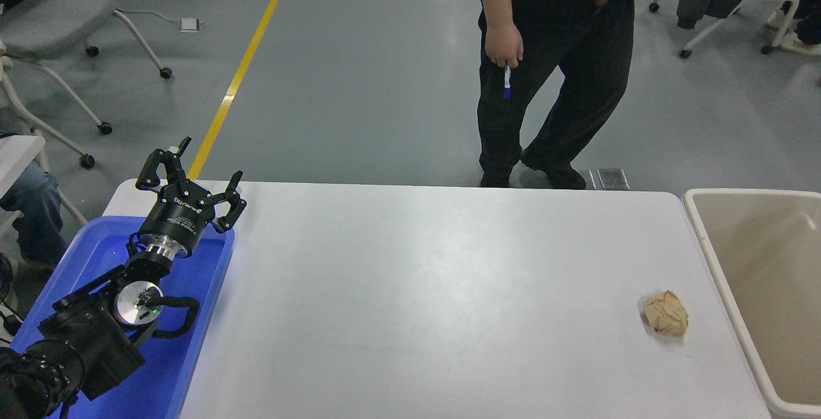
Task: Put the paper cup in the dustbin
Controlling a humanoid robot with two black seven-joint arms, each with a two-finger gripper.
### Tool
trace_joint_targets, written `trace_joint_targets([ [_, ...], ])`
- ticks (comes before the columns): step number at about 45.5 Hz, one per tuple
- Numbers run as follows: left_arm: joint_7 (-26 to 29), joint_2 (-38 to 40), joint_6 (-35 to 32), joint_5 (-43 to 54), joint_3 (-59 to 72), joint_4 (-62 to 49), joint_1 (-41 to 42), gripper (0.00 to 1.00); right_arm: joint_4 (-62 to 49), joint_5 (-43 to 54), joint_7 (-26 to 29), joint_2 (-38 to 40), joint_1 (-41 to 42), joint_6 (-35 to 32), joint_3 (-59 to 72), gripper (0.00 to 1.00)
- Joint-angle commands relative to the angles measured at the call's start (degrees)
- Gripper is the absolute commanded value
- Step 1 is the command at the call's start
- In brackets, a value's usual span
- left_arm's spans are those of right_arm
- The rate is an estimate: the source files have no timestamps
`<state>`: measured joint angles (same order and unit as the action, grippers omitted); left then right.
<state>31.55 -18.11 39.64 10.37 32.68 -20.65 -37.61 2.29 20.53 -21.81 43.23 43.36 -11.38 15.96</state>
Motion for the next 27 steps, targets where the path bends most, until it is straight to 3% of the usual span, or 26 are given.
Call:
trace_joint_targets([
  [1,0.0,0.0,-0.1,0.0,0.0,0.0,0.0,1.00,-1.4,-5.5,4.9,-4.6,-4.7,3.0,-4.2,0.00],
  [27,0.0,0.0,0.0,0.0,0.0,0.0,0.0,1.00,-1.4,-5.5,8.9,-12.2,-9.1,9.8,-9.1,0.00],
])
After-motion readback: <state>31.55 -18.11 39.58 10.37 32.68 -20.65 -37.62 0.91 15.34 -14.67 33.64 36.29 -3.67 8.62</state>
